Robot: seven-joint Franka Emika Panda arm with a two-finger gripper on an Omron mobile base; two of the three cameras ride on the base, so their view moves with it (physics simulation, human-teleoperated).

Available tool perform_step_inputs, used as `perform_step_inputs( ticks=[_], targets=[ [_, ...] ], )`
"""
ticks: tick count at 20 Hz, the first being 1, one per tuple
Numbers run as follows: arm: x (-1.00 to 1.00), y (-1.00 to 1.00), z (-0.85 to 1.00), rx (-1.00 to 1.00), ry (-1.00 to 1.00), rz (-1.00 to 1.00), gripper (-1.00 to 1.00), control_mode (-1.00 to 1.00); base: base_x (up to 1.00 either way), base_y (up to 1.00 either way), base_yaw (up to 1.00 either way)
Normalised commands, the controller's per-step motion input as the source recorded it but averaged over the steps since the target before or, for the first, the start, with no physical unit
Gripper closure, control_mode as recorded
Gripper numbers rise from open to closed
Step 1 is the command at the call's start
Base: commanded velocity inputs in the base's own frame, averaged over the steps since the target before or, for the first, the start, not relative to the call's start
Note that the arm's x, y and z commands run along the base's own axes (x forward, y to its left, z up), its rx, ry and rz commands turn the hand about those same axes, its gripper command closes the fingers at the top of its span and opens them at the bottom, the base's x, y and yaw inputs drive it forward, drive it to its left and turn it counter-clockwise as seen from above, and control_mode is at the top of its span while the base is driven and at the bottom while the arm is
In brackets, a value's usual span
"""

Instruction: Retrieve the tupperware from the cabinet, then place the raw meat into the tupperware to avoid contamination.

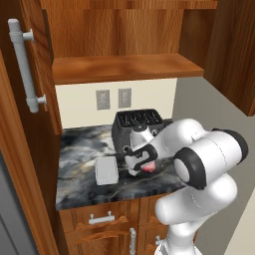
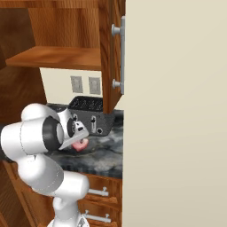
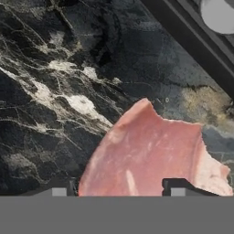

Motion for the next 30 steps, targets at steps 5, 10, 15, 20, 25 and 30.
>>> perform_step_inputs(
  ticks=[5,10,15,20,25,30],
  targets=[
    [0.06,0.00,-0.02,0.00,-0.03,0.00,1.00,-1.00,0.00,0.00,0.00],
    [0.01,0.00,-0.01,0.00,-0.03,-0.01,1.00,-1.00,0.00,0.00,0.00],
    [-0.16,0.04,0.09,0.00,0.00,-0.11,1.00,-1.00,0.00,0.00,0.00],
    [-0.24,0.15,0.27,0.00,0.01,-0.12,1.00,-1.00,0.00,0.00,0.00],
    [-0.16,0.23,0.28,0.00,-0.01,-0.10,1.00,-1.00,0.00,0.00,0.00],
    [-0.17,0.18,0.24,0.03,-0.06,-0.13,1.00,-1.00,0.00,0.00,0.00]
  ],
)
